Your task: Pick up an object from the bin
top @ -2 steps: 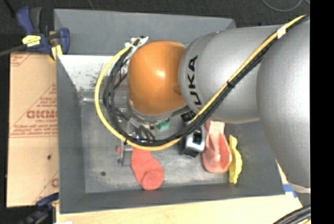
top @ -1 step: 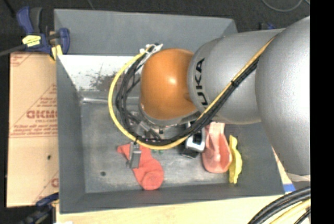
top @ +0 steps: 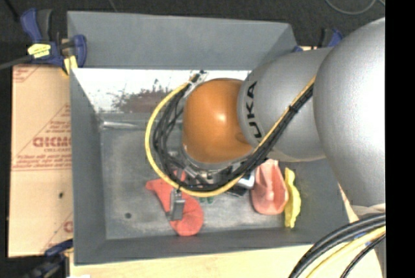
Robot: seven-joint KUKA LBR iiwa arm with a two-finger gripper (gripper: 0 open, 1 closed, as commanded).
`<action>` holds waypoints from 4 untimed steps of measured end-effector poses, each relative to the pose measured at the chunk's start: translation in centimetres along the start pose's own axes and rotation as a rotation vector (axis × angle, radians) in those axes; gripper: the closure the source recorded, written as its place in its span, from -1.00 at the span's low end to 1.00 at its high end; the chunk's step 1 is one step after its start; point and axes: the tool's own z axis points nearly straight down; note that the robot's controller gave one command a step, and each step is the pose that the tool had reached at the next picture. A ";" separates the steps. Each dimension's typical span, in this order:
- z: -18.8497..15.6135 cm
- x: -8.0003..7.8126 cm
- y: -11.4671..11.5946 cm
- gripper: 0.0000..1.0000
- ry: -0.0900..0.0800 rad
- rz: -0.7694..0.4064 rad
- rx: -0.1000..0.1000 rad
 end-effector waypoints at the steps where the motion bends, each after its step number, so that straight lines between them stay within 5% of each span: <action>1: 3.6 -2.1 -1.9 -1.00 -0.005 -0.282 -0.003; 2: 5.5 -1.4 -5.3 1.00 0.000 -0.144 -0.001; 3: 5.5 -1.4 -5.3 1.00 0.001 -0.142 -0.001; 4: -5.9 -1.7 -7.9 1.00 -0.002 -0.172 -0.001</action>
Offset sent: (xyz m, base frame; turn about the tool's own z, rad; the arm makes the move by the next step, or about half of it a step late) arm 0.0136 -0.0523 -0.0551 -0.1457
